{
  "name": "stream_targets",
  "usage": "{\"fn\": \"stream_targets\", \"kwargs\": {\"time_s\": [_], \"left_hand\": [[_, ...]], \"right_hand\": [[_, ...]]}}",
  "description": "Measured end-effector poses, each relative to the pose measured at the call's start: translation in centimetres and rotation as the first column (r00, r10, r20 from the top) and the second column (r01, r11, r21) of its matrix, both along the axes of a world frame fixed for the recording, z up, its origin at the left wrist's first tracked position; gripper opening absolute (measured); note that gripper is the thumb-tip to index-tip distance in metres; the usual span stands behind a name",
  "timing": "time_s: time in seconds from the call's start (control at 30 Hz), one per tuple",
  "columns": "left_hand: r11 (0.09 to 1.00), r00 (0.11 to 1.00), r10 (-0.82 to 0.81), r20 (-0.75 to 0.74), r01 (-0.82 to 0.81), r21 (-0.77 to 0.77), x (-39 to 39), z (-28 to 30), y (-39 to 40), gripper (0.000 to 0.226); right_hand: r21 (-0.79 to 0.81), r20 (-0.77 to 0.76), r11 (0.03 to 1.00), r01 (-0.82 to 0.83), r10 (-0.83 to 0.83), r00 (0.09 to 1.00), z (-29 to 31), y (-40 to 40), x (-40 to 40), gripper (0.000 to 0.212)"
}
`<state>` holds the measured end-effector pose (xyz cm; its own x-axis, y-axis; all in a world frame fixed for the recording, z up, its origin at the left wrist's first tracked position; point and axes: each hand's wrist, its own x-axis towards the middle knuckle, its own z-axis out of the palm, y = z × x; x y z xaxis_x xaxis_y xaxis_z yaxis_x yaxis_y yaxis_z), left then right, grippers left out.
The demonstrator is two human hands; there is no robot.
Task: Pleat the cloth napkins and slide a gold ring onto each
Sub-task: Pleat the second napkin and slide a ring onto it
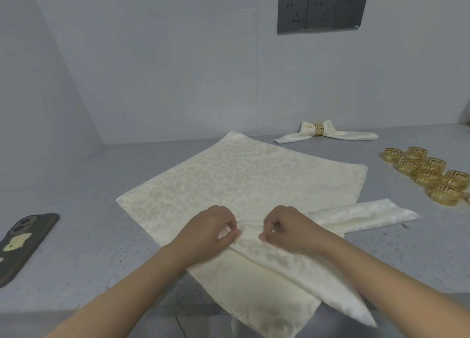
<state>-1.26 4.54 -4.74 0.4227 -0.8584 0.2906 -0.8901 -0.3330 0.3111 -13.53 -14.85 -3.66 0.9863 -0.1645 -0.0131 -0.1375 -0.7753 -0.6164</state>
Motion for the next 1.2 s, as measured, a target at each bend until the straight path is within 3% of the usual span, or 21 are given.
{"fn": "stream_targets", "kwargs": {"time_s": [0.07,0.17,0.27,0.43,0.57,0.63,0.73,0.83,1.03,1.2], "left_hand": [[1.000,0.999,-0.020,0.039,0.020,-0.006,-0.3,-0.3,0.0,0.018],[0.997,0.995,-0.068,-0.067,0.069,0.022,-0.5,-1.1,-0.2,0.025],[0.990,0.982,-0.125,-0.141,0.133,0.049,-0.6,-1.7,-0.5,0.038],[0.983,0.980,-0.136,-0.144,0.152,0.107,-0.4,-2.0,-0.5,0.040],[0.974,0.981,-0.141,-0.136,0.162,0.160,-0.2,-1.6,-0.6,0.040],[0.969,0.980,-0.140,-0.138,0.164,0.182,0.0,-1.3,-0.7,0.040],[0.964,0.982,-0.136,-0.130,0.162,0.213,0.2,-0.9,-0.9,0.040],[0.961,0.981,-0.131,-0.140,0.161,0.224,0.2,-0.7,-1.0,0.039],[0.952,0.983,-0.120,-0.137,0.153,0.264,0.3,-0.3,-1.2,0.039],[0.940,0.985,-0.109,-0.130,0.145,0.308,0.3,0.3,-1.5,0.039]], "right_hand": [[0.048,0.001,0.999,0.021,-0.021,1.000,-0.1,-0.4,0.1,0.030],[0.080,0.009,0.996,0.032,-0.033,0.999,-0.2,-0.8,0.2,0.036],[0.010,0.059,0.999,0.031,-0.032,0.998,-0.6,-0.6,0.2,0.023],[-0.161,0.182,0.987,0.007,0.023,0.983,-2.8,-0.1,-0.5,0.014],[0.045,0.163,0.999,0.003,-0.010,0.987,-1.1,-1.1,-0.3,0.009],[-0.061,0.092,0.996,0.070,-0.064,0.994,0.1,-2.3,0.4,0.008],[-0.318,-0.250,0.946,0.060,-0.145,0.957,2.3,-3.8,1.1,0.015],[-0.366,-0.457,0.931,0.005,-0.184,0.870,4.0,-4.5,1.5,0.029],[-0.344,-0.509,0.939,-0.008,-0.179,0.842,4.8,-4.8,2.1,0.036],[-0.252,-0.407,0.967,0.031,-0.135,0.903,4.8,-3.7,2.2,0.022]]}}
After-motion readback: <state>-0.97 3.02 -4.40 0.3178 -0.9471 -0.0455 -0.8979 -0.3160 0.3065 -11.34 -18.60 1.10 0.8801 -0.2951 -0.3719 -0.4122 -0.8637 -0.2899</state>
